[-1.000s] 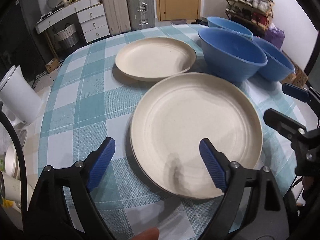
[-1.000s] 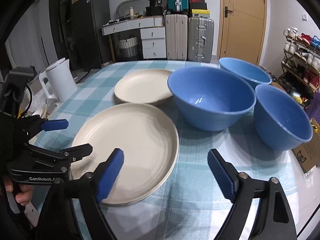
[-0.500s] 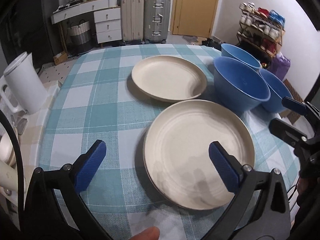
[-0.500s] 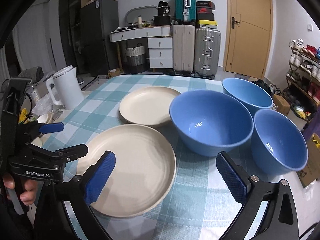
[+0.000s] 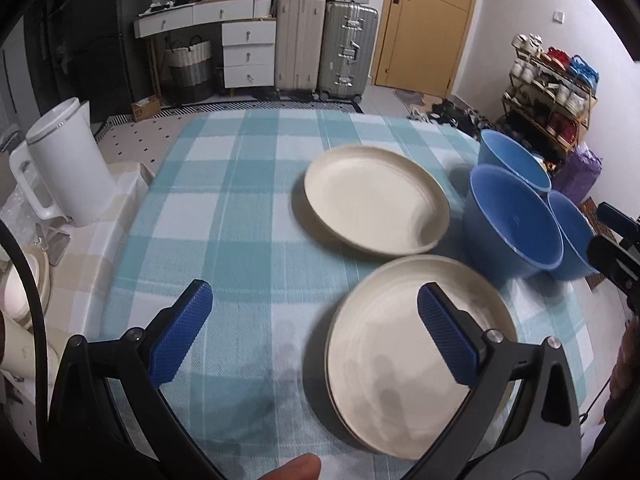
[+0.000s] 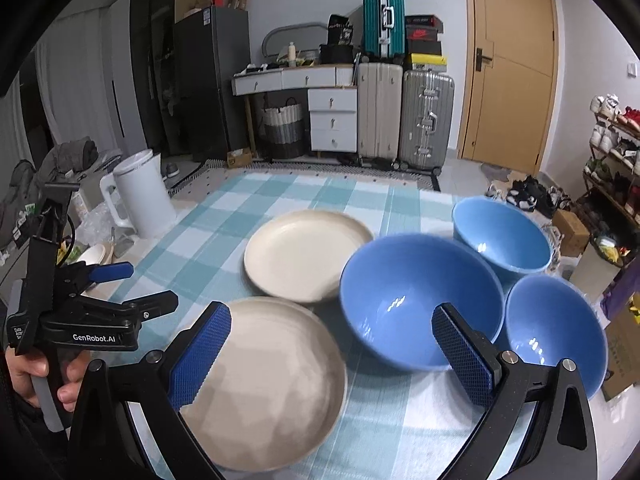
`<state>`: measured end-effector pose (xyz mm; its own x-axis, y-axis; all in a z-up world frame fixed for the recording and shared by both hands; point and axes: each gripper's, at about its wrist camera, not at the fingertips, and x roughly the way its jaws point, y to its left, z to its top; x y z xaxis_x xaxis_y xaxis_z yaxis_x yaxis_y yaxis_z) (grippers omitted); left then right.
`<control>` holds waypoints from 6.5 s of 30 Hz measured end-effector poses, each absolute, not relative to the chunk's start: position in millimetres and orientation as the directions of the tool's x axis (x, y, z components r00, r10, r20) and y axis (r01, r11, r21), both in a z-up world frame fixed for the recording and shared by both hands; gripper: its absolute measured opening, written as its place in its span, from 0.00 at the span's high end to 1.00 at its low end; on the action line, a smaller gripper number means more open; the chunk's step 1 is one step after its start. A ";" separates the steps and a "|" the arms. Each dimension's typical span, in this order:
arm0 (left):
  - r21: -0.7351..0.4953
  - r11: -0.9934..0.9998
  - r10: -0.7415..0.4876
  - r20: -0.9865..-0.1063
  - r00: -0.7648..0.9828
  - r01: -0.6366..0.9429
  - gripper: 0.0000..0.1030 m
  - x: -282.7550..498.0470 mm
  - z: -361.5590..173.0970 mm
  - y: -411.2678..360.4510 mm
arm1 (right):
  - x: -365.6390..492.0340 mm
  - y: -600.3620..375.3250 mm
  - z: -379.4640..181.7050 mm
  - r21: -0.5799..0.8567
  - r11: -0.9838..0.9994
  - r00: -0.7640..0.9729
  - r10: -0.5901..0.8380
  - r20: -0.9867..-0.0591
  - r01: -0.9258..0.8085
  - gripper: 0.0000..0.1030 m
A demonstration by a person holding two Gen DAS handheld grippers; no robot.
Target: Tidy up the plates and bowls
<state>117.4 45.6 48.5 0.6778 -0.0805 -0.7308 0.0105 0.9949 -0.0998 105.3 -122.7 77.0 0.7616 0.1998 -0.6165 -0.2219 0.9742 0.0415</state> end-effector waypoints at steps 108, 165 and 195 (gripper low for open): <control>-0.152 0.988 -0.140 -0.890 0.433 0.006 0.51 308.7 -61.9 51.7 | 403.2 -110.2 -41.5 0.024 0.894 0.188 0.120 -0.975 -0.447 0.50; -0.184 0.982 -0.124 -0.819 0.561 -0.051 0.86 253.4 23.7 66.2 | 354.7 -92.8 23.7 0.009 0.879 0.346 0.197 -0.917 -0.477 0.86; -0.139 0.990 -0.103 -0.770 0.629 -0.009 0.86 164.6 88.0 50.1 | 255.5 -103.4 78.1 0.053 0.878 0.444 0.292 -0.847 -0.476 0.86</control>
<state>164.6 50.1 88.0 0.6292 -0.1028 -0.7704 -0.0089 0.9902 -0.1393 255.5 -103.4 78.1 0.4436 0.2916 -0.8475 -0.4763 0.8777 0.0527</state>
